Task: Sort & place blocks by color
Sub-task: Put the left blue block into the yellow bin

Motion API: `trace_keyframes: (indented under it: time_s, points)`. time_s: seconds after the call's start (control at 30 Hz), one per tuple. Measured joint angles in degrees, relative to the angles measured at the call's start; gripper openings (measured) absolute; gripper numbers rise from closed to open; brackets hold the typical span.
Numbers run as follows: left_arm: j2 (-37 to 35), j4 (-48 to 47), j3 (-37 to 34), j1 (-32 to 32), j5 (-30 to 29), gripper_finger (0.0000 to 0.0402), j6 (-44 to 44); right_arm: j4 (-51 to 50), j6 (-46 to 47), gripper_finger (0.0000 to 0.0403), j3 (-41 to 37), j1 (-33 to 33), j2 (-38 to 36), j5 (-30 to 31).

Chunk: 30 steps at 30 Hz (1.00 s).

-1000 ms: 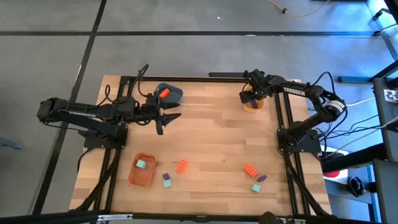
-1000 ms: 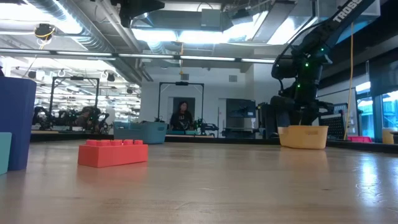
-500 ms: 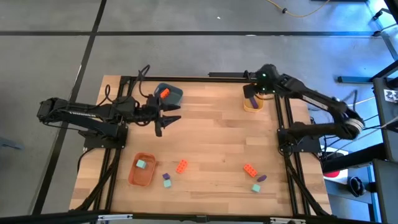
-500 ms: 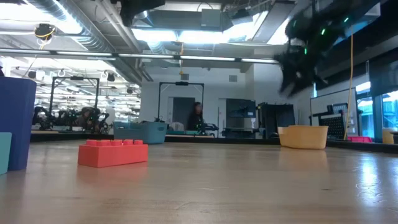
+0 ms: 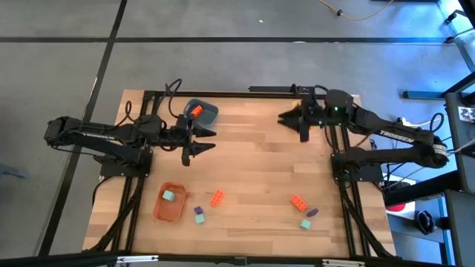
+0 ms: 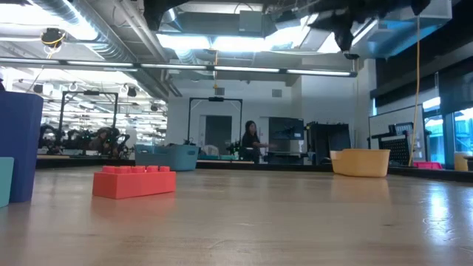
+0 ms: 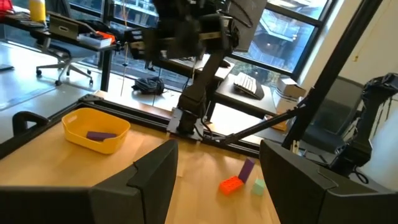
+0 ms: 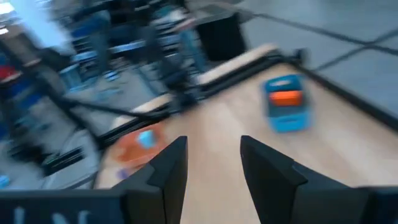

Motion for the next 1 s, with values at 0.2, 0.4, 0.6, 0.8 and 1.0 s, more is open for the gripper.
trace_keyframes:
  time_s: [0.2,0.4,0.6,0.8,1.0]
  points:
    - [0.0,0.0,0.0,0.0,0.0,0.0218,0.0,6.3,1.7,0.0152,0.0,10.0,0.3,-0.1]
    - [0.0,0.0,0.0,0.0,0.2,0.0218,0.2,16.8,1.2,0.0152,0.0,15.3,0.3,2.5]
    - [0.0,1.0,0.0,0.0,0.2,0.0218,0.2,18.1,-3.2,0.0152,0.0,17.3,0.4,2.4]
    - [0.0,1.1,0.0,-1.0,-0.2,0.0218,0.2,17.9,-6.5,0.0152,0.0,19.0,0.4,2.4]
    - [0.0,-3.0,0.6,-4.5,-3.3,0.0218,1.5,17.7,-7.8,0.0152,0.0,19.9,0.4,2.3]
